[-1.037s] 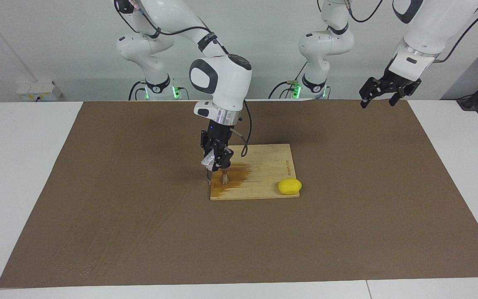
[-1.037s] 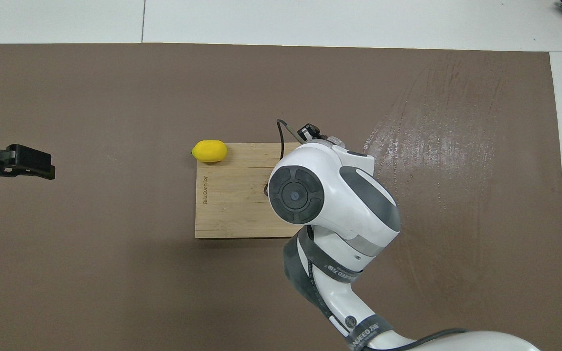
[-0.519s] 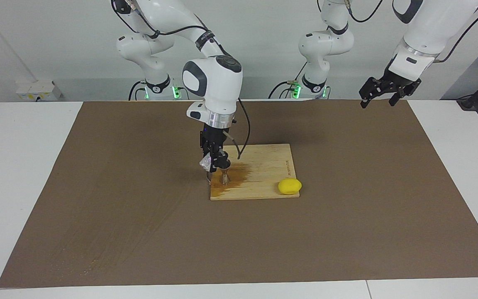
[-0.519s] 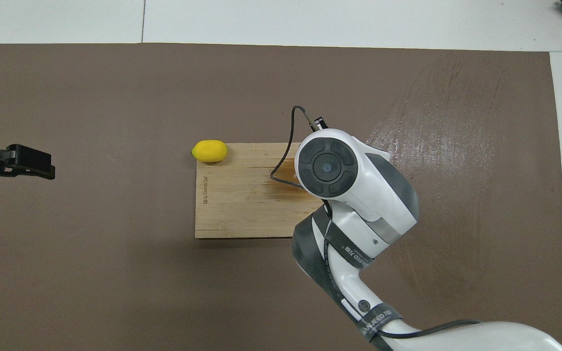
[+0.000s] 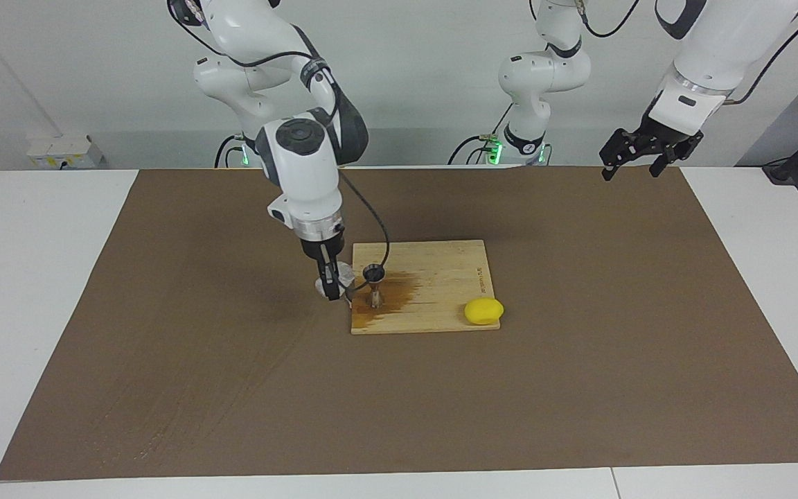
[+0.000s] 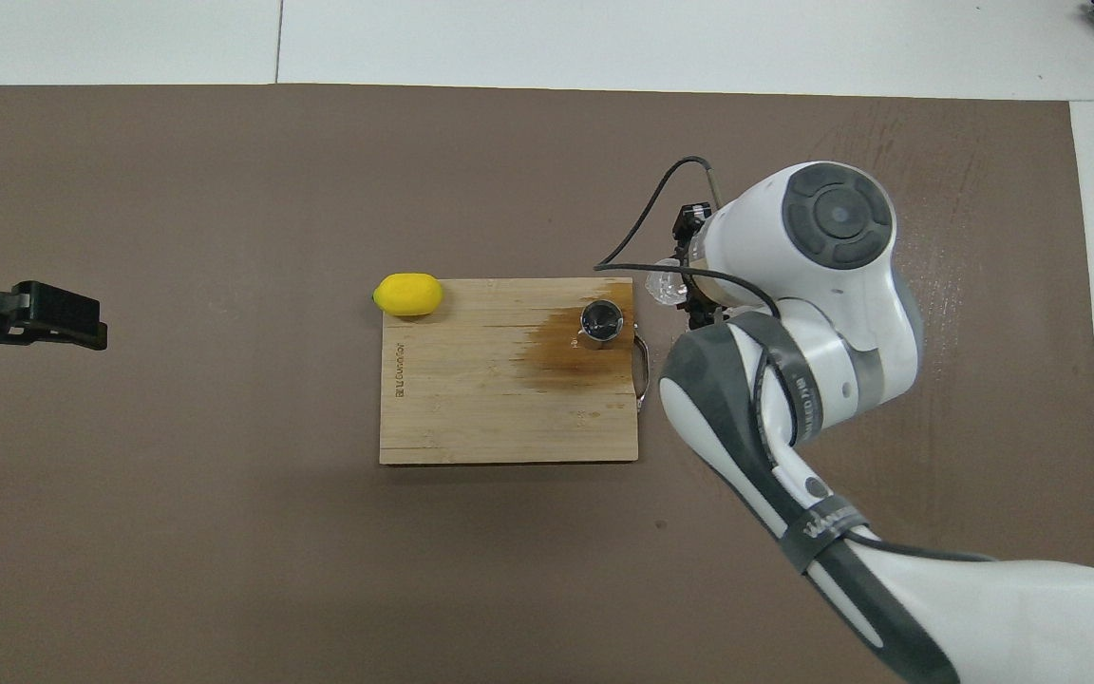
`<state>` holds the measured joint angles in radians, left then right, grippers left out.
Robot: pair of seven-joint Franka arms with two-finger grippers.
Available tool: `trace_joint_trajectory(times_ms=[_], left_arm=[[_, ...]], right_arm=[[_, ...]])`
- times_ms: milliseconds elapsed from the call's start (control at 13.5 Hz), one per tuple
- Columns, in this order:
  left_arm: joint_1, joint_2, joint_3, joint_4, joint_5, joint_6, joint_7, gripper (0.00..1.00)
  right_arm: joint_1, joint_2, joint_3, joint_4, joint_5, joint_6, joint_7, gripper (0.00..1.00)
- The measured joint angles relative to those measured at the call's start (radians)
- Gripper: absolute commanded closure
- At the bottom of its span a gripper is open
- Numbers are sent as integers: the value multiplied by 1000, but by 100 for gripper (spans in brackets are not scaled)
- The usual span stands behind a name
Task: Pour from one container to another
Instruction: 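Turn the glass upright and carry it back to its starting spot, then lower the glass cup onto the table and open the right gripper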
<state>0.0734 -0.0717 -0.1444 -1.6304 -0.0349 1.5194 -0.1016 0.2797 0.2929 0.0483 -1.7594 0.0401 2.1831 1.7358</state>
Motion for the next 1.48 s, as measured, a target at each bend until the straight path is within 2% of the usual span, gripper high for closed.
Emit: trace_joint_trajectory(times_ms=[222,370,667,741,815,889,963,1037,1259,1481], left_arm=[[0,0,0,0,0,0,0,0],[0,0,0,0,0,0,0,0],[0,0,0,0,0,0,0,0],[0,0,0,0,0,0,0,0],[0,0,0,0,0,0,0,0],[0,0,0,0,0,0,0,0],[0,0,0,0,0,0,0,0],[0,0,0,0,0,0,0,0],[0,0,0,0,0,0,0,0],[0,0,0,0,0,0,0,0]], right_arm=[[-144,9,-4,-73,187,10,-249,100],[-246,10,-6,-119,298,8,-347,100],[-398,26,-5,-185,454,-9,-551,100],[-417,44,-5,-192,471,-8,-587,96],[-427,65,-5,-194,489,-7,-613,61],[-430,81,-5,-194,496,-5,-627,8],[-430,88,-4,-193,498,-5,-630,1],[-430,86,-2,-192,498,-5,-630,0],[-429,73,2,-187,498,-5,-630,0],[-430,17,-2,-184,498,-5,-630,0]])
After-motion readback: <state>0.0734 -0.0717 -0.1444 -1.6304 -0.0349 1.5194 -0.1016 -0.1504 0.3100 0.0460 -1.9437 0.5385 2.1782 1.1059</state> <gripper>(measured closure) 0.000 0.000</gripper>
